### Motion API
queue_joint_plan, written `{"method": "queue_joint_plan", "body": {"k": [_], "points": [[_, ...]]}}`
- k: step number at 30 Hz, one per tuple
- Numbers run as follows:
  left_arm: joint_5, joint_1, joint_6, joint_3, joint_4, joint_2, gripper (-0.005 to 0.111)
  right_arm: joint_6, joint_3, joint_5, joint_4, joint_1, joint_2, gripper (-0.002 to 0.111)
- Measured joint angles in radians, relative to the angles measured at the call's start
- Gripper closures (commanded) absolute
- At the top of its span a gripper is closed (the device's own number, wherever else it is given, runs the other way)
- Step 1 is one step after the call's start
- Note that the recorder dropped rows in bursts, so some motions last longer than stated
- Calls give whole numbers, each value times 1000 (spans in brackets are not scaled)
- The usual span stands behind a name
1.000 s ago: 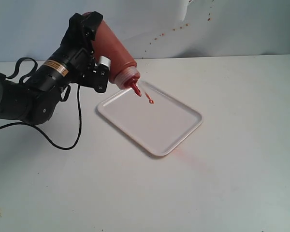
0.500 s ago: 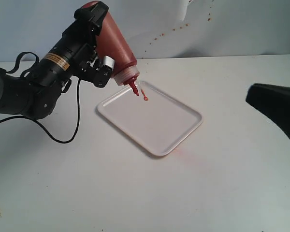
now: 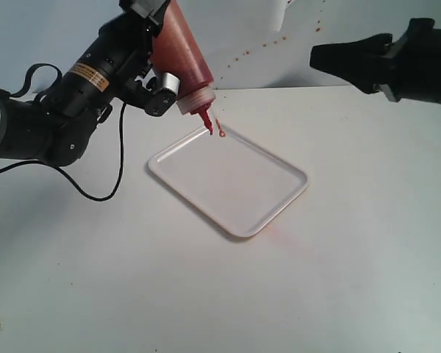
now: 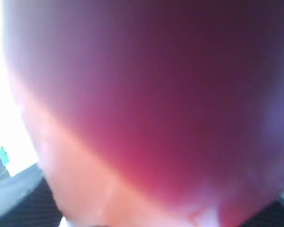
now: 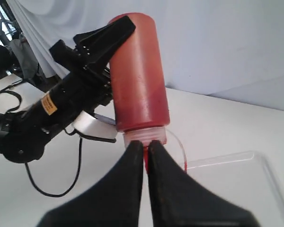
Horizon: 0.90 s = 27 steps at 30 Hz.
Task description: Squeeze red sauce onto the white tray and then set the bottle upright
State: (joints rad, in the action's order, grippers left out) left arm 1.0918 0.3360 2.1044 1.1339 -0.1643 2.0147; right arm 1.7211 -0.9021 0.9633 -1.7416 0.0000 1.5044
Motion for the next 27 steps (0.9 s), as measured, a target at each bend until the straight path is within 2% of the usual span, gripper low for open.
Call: {"method": "queue_joint_plan", "body": {"k": [1,2,3,5,9,13,19,23,27], "points": [[0,0,0,6,0,0,107,8,-22,0,0,0,18,74],[0,0,0,12,-11,0,107,35,-61,0,0,-1,57,64],[2,0,0,12,-17,0,107,47,-76,0,0,2,70,34],[-12,0,0,12,-46,0,107,102,-127,-39,0,32,107,5],[-37,0,0,12,-75,8,107,193,-247,-247,4,185,179,3],[-41,0,0,12,-95,8,107,175,-353,-362,4,268,260,7],[-20,0,0,12,-107,8,107,71,-442,-353,22,268,366,8],[-1,0,0,12,-111,8,107,13,-486,-256,72,268,425,8],[-1,0,6,12,-111,8,107,-18,-510,-240,91,277,452,8]]}}
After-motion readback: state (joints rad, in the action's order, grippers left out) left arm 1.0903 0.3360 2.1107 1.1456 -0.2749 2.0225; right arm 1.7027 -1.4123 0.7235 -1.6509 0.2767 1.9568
